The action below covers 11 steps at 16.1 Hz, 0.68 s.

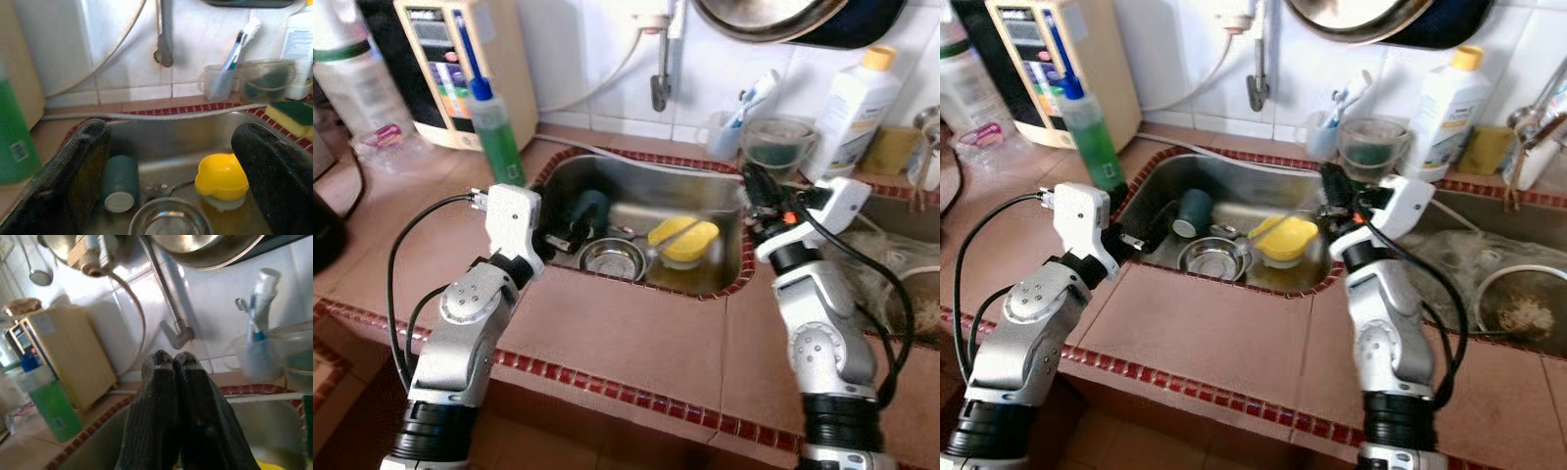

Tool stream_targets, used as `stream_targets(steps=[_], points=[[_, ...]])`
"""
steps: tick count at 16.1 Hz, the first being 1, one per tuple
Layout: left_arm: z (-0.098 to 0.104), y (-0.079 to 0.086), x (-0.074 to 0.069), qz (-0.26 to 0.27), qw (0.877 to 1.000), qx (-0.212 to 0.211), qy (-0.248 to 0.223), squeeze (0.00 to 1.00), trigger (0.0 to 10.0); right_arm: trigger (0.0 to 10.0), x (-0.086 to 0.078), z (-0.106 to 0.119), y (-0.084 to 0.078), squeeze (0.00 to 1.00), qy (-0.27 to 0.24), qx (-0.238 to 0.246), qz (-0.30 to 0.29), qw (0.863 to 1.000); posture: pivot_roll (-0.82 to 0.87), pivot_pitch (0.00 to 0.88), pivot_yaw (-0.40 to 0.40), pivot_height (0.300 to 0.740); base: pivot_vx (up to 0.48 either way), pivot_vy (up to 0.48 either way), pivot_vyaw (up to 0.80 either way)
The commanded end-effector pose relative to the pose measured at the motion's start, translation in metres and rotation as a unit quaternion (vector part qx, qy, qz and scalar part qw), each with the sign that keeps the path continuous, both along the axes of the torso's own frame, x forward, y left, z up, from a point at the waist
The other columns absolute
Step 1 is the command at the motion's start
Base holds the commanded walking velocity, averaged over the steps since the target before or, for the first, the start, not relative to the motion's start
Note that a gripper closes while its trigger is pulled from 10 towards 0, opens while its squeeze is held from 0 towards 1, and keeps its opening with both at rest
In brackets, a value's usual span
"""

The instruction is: Kitchen organization

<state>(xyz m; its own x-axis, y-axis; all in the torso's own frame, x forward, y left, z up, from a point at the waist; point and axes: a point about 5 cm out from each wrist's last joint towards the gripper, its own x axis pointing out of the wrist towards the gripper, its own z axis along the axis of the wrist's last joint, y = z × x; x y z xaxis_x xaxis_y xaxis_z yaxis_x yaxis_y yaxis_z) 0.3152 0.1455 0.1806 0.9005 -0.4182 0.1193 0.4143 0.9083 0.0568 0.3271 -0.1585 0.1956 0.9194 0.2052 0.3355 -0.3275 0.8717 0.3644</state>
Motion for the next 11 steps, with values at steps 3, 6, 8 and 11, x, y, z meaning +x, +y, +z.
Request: stream_targets(steps=[3,6,8,11], points=[[-0.001,-0.008,-0.002,-0.022,0.999,-0.011,0.03,0.0,10.0,10.0,0.008,0.002,-0.003,0.0,0.017,-0.012,-0.02,1.0,-0.13,0.121,0.047,0.74,0.0,0.0,0.0],[0.0,-0.02,-0.01,-0.05,0.998,-0.016,0.038,0.0,10.0,10.0,0.011,0.005,-0.012,0.0,0.017,-0.017,-0.041,0.999,-0.14,0.163,0.061,0.74,0.0,0.0,0.0],[0.006,-0.032,-0.017,-0.083,0.995,-0.028,0.039,0.0,10.0,10.0,0.016,0.014,-0.019,0.0,-0.005,-0.015,-0.065,0.998,-0.15,0.197,0.08,0.74,0.0,0.0,0.0],[0.01,-0.041,-0.027,-0.122,0.991,-0.035,0.047,0.0,10.0,10.0,0.02,0.021,-0.024,0.0,-0.017,0.002,-0.091,0.996,-0.14,0.226,0.106,0.74,0.0,0.0,0.0]])
